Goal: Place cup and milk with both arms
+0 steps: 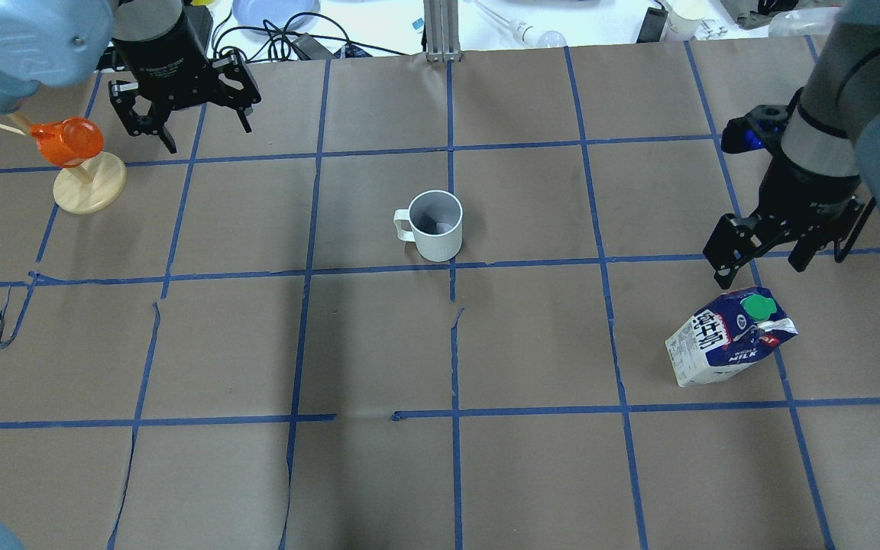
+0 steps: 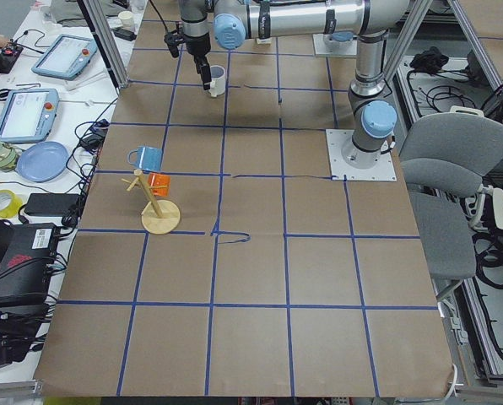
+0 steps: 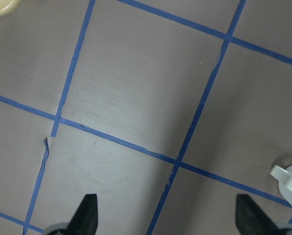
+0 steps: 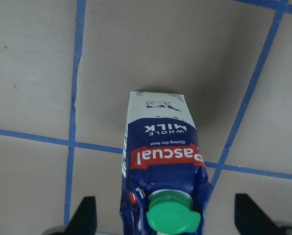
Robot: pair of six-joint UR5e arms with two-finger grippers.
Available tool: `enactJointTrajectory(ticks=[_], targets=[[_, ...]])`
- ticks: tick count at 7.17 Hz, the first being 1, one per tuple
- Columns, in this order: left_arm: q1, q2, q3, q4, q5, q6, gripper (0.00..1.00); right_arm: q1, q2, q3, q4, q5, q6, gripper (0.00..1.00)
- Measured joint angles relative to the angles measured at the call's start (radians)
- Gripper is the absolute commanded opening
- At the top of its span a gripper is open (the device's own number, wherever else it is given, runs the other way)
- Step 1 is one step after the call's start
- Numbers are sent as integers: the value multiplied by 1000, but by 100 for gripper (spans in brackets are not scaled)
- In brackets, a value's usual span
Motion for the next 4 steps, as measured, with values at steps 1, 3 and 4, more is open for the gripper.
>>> enactJointTrajectory(ticks=[1, 3, 4], targets=[[-2, 20, -26, 4, -8, 3, 100, -1, -1, 53, -44, -10, 1, 84], [-11, 52, -59, -2, -17, -1, 100, -2, -2, 92, -65, -78, 3, 67], [-13, 63, -74, -5, -18, -3, 100, -2, -3, 96, -55, -96, 4, 53]])
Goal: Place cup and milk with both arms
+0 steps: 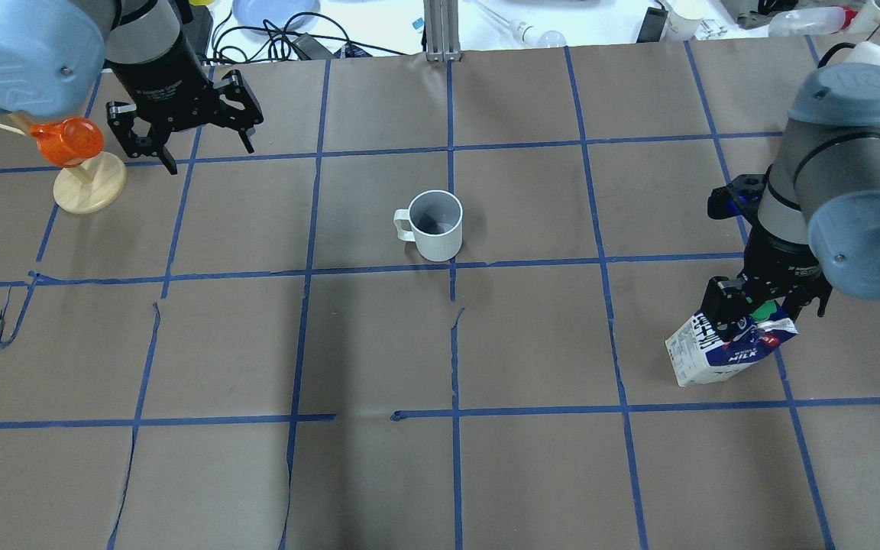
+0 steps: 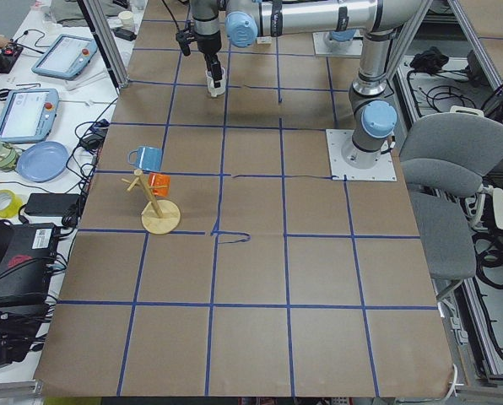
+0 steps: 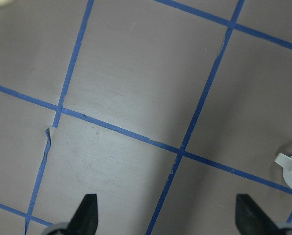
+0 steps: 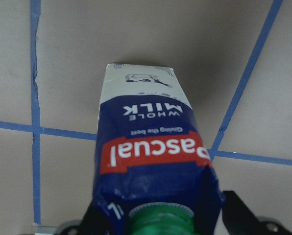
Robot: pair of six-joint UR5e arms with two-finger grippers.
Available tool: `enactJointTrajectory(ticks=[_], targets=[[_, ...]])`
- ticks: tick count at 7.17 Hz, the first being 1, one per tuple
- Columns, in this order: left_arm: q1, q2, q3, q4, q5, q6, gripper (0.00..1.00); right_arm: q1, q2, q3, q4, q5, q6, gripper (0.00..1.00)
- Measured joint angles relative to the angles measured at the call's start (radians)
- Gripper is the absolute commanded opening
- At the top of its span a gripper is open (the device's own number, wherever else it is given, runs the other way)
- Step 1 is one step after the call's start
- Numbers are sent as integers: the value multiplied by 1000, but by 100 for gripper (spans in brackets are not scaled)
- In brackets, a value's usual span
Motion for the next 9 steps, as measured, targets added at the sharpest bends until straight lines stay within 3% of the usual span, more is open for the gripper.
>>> enactJointTrajectory(ticks=[1, 4, 7, 9], targets=[[2, 9, -7, 1, 2, 1, 100, 0, -1, -1, 8, -5, 3, 39], [13, 39, -5, -8, 7, 5, 100, 0, -2, -26, 14, -1, 10, 14], [12, 49, 0, -18, -25, 93, 100, 5, 3, -79, 11, 43, 18, 15], [13, 59, 3, -19, -61, 227, 100, 16, 64, -185, 6, 127, 52, 16]])
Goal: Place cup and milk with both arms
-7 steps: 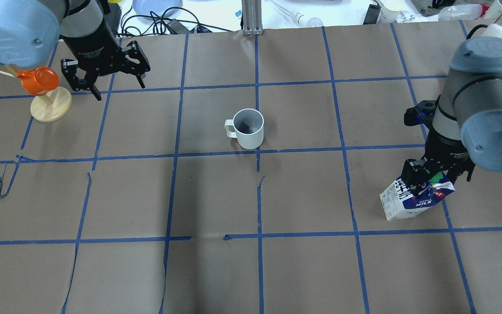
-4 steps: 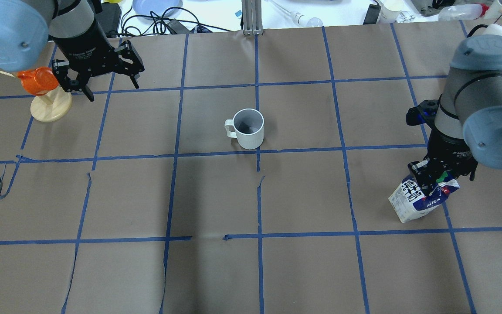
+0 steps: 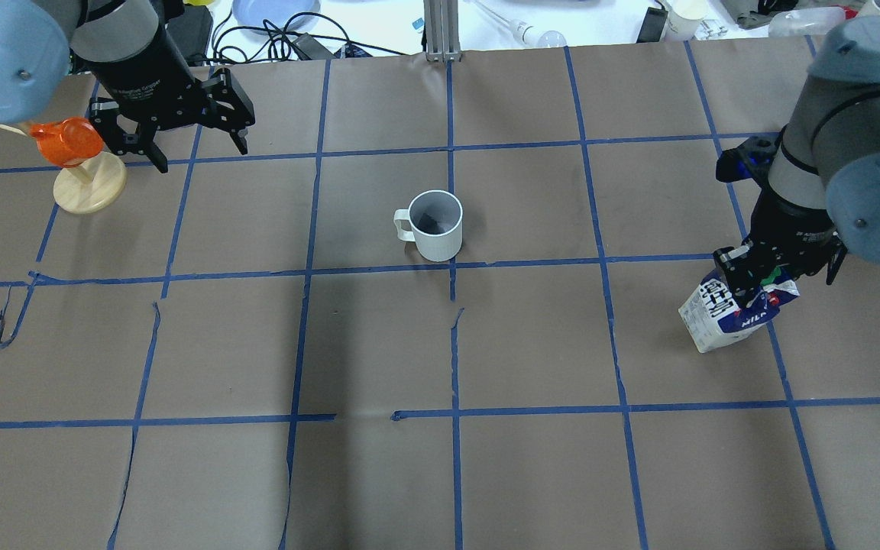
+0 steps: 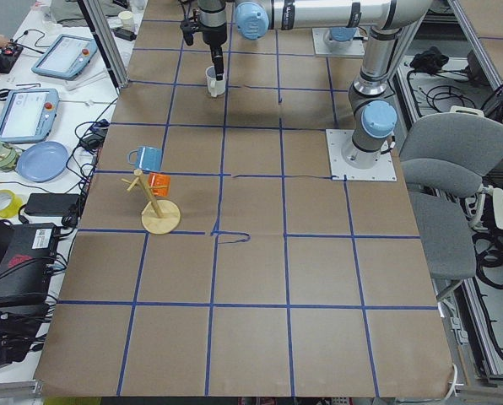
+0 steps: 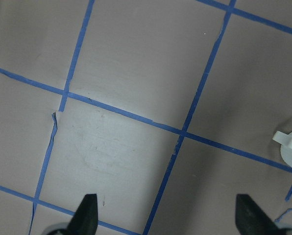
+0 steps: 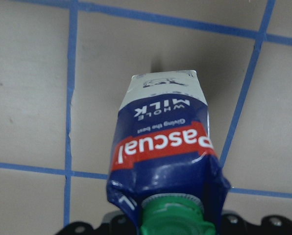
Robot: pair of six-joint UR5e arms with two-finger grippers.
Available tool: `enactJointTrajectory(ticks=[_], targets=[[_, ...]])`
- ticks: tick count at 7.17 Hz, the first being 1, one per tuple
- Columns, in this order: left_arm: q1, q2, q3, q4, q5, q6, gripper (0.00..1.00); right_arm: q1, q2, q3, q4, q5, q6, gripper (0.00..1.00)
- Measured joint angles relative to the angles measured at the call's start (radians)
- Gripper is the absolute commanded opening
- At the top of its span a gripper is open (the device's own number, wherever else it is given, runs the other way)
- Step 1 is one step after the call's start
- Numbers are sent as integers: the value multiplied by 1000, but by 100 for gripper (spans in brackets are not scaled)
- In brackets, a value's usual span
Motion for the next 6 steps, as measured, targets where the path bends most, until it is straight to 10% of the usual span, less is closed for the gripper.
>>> enactJointTrajectory(ticks=[6], targets=[[3, 35, -10, 2, 7, 128, 100, 325, 295, -366, -32, 101, 429, 20]])
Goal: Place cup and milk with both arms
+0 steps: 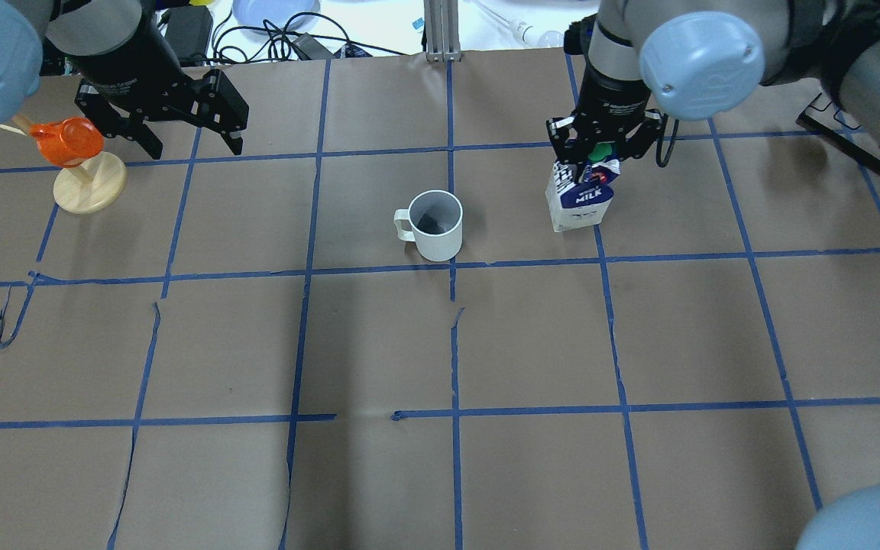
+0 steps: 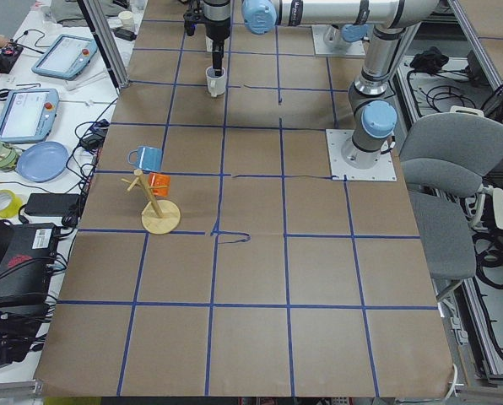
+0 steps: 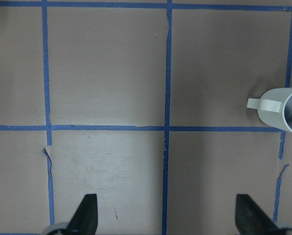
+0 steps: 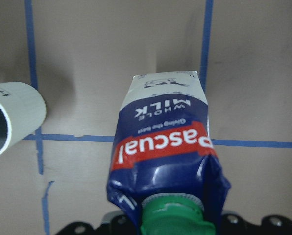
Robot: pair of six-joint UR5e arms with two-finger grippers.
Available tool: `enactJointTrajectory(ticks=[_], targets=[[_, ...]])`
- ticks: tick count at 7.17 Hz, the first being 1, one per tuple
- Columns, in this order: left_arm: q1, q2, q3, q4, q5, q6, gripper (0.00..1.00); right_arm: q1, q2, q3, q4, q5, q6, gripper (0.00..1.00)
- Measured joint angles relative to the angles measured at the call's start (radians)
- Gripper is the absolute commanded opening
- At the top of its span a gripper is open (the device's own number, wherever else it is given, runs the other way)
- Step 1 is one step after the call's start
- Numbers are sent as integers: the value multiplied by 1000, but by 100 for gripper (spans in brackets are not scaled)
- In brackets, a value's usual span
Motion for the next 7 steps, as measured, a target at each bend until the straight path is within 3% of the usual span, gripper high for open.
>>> enactJointTrajectory(ticks=[4, 5, 6, 7], targets=[[-2, 4, -8, -1, 2, 3, 100, 136, 62, -4, -70, 42, 207, 20], [-2, 4, -8, -2, 2, 3, 100, 144, 69, -2, -74, 46, 214, 30], [-2, 4, -9, -2, 2, 4, 100, 148, 74, -1, -74, 52, 216, 59], [-2, 4, -9, -1, 2, 3, 100, 149, 77, -1, -75, 53, 215, 65]])
